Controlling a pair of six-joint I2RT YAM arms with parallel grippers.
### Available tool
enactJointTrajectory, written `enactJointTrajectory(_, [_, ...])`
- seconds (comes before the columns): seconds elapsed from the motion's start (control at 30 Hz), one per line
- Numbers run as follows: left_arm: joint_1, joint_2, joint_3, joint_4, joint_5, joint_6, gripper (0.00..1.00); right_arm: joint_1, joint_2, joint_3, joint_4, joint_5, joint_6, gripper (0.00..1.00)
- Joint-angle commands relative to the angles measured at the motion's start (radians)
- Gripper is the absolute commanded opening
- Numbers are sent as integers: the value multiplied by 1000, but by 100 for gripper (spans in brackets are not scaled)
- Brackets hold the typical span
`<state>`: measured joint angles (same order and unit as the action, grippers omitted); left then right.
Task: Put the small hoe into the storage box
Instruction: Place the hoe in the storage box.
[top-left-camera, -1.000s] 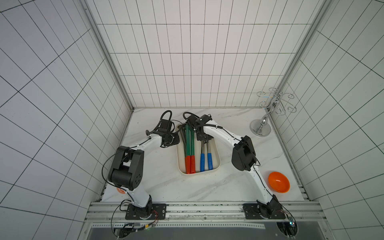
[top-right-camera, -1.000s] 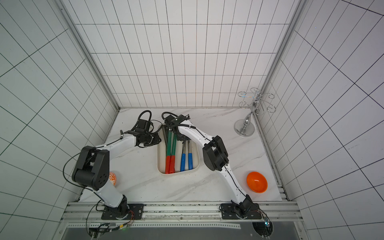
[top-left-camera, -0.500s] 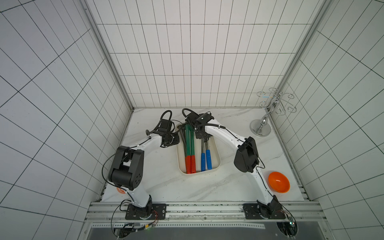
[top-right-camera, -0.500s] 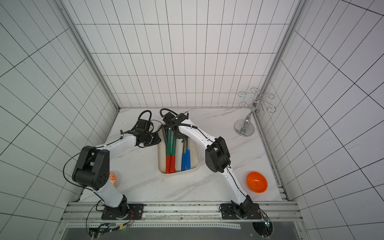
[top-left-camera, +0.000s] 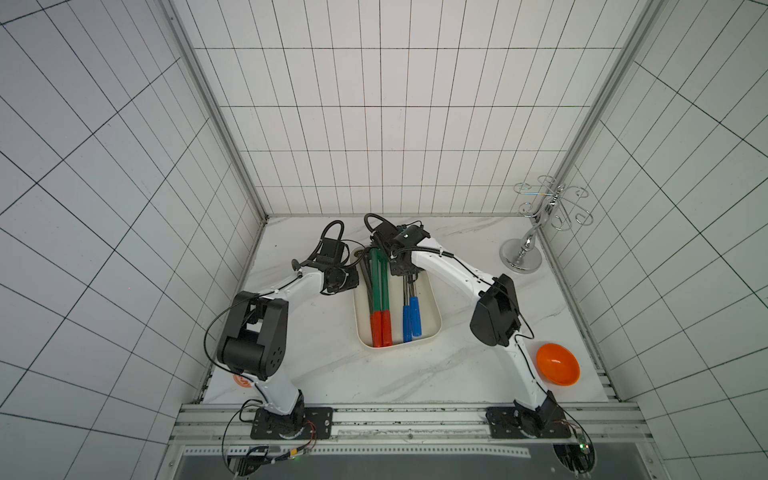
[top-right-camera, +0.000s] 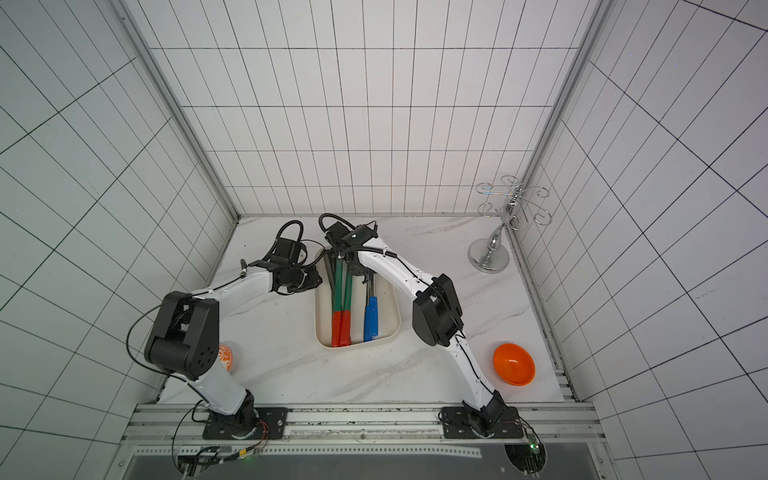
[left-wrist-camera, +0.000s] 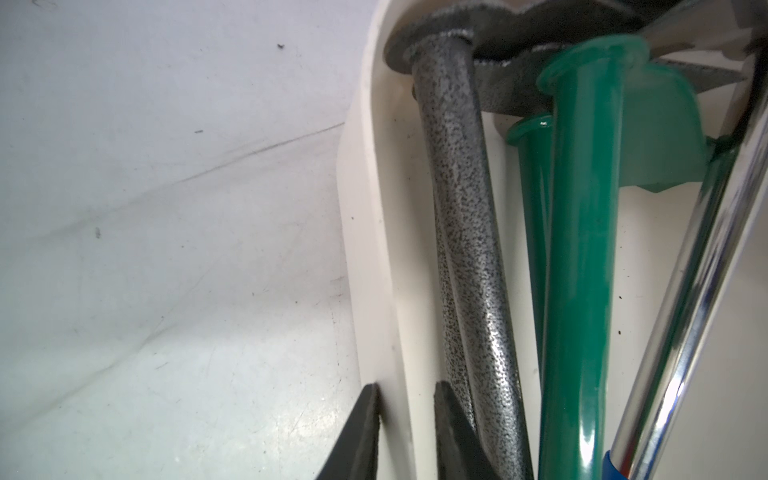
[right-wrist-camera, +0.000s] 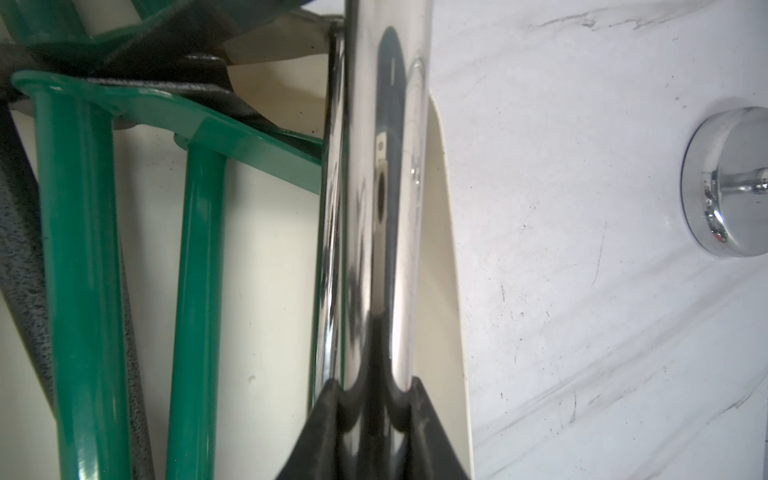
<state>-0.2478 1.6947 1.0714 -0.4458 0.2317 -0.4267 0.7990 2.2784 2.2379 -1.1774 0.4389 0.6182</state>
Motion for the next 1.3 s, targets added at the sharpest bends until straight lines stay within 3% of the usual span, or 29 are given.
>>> enactJointTrajectory(0.0, [-8, 8, 27, 29, 8, 5, 26, 37, -102, -44, 126, 29, -44, 0])
enactJointTrajectory(0.5, [-7, 5, 27, 27, 5, 5, 26, 41, -20, -156, 166, -16, -56, 0])
enactJointTrajectory(1.27, [-8, 3, 27, 24, 4, 6, 26, 29, 60, -128, 183, -114, -71, 0])
